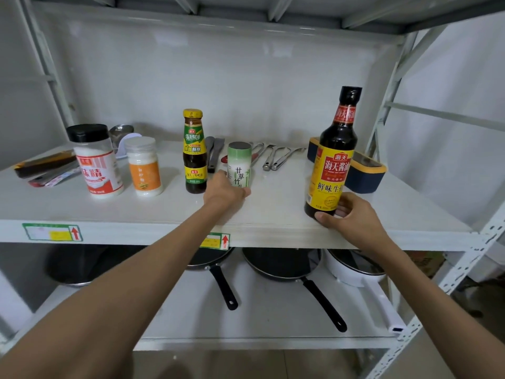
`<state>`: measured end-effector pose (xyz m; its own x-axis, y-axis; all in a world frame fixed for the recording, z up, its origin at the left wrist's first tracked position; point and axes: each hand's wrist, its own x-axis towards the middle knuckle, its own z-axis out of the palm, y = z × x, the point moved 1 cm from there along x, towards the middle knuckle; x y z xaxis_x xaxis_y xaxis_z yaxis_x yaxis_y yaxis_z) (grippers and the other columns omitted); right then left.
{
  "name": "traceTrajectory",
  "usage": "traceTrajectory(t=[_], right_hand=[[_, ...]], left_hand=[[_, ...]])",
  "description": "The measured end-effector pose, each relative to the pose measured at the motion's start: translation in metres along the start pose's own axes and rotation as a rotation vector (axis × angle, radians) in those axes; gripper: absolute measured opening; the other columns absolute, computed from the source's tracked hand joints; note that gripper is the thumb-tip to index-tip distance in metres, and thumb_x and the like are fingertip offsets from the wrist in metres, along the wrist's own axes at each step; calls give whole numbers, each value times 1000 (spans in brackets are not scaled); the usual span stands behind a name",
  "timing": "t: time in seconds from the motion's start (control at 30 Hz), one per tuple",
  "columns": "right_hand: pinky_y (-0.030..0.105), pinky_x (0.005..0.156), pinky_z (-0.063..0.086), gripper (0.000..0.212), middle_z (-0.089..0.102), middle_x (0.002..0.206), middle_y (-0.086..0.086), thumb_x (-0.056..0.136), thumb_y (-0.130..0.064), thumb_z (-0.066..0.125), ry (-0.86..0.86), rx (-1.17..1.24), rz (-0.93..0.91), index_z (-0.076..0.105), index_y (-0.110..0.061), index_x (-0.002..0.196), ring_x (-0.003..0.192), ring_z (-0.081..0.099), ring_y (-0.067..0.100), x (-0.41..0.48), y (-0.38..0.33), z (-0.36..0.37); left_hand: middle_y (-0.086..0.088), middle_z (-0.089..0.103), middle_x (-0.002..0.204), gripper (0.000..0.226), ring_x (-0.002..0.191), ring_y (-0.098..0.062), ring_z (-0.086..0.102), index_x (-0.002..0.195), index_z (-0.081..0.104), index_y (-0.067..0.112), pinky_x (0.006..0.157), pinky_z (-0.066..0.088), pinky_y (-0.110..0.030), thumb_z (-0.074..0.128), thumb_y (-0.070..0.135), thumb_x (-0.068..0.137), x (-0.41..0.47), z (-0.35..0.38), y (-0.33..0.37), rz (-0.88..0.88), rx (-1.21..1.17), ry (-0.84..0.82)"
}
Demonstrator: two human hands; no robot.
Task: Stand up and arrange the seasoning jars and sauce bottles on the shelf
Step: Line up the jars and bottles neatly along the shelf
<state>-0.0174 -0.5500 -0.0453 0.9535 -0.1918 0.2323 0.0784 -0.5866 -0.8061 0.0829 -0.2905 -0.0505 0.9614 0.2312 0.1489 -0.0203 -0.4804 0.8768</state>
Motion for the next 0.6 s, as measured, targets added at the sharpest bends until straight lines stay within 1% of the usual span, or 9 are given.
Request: traceTrajectory(t=[0.03,0.1,0.23,0.3,0.4,0.5,0.6], right_hand=[[35,101,49,65,66,127,4,75,-31,83,18,-16,-8,56,-14,131,113,63,18,-1,0,0],[29,97,47,58,66,127,5,78,-29,80,38,-39,-25,57,-13,129,110,62,16,-3,0,2],[23,90,44,55,65,127,5,81,-27,77,52,-69,-46,56,-12,130,102,58,11,-4,-3,6],[23,89,43,55,66,125,5,81,-27,77,61,-76,-44,57,-12,130,100,58,10,-3,-2,5],[23,89,44,55,66,124,6,80,-28,78,58,-75,-40,58,-11,129,99,58,11,-4,-4,4],[26,92,45,56,66,124,7,80,-28,79,52,-74,-37,58,-10,128,101,59,13,-5,-6,3],[28,94,47,57,66,124,7,79,-29,79,45,-69,-27,58,-9,128,105,61,15,-5,-7,2]], left_hand=[[-2,70,97,44,88,-23,67,105,64,15,79,59,-42,84,31,69,2,-2,1,-5,-13,-7],[-3,73,97,41,86,-21,69,102,69,13,78,60,-40,85,30,69,6,-6,3,-14,-32,-30],[-2,73,96,39,87,-20,69,101,72,8,75,59,-33,87,26,69,-2,-13,6,-6,-34,-25],[-4,74,100,42,87,-18,70,104,72,8,74,60,-32,87,25,68,-10,-12,6,23,-41,-37],[-5,74,105,44,89,-16,70,106,71,8,75,58,-27,87,25,69,-25,-12,8,78,-23,-75],[-4,73,108,44,91,-14,68,107,71,9,80,55,-26,86,28,70,-38,-14,10,128,21,-104],[-3,73,109,47,92,-12,66,108,71,10,80,52,-22,86,32,69,-49,-15,9,164,47,-97]])
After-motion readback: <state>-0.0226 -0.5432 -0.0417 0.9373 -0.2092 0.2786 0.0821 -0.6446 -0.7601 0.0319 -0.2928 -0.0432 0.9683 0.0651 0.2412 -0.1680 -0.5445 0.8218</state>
